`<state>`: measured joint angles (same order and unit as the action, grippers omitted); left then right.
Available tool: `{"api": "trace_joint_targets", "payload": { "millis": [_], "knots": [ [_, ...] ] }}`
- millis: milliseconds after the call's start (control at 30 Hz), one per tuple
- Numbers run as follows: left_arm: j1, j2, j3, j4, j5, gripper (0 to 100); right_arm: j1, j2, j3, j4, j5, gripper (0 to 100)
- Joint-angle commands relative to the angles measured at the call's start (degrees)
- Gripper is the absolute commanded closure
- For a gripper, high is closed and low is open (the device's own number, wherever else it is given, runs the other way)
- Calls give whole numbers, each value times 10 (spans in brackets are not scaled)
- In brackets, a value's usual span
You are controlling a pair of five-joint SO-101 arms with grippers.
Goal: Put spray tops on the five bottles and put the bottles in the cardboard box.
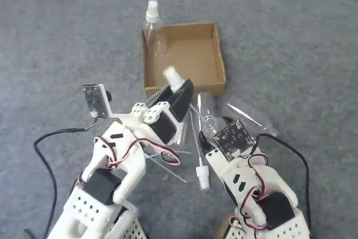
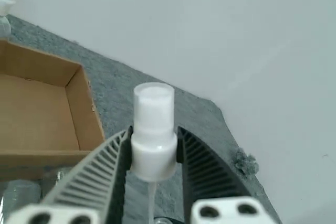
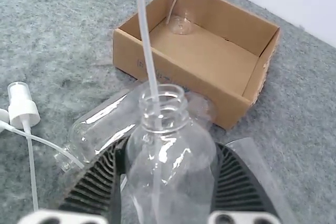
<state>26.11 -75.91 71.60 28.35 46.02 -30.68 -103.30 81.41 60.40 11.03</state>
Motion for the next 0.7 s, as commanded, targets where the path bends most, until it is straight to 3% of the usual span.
{"api": "trace_joint_targets", "payload": {
  "millis": [0,667],
  "knots": [
    [37,-13,-1,0,-3,989,-1,-7,-3,-15,8,919],
    [91,-13,32,1,-48,989,0,-7,-3,-15,8,919]
  ]
}}
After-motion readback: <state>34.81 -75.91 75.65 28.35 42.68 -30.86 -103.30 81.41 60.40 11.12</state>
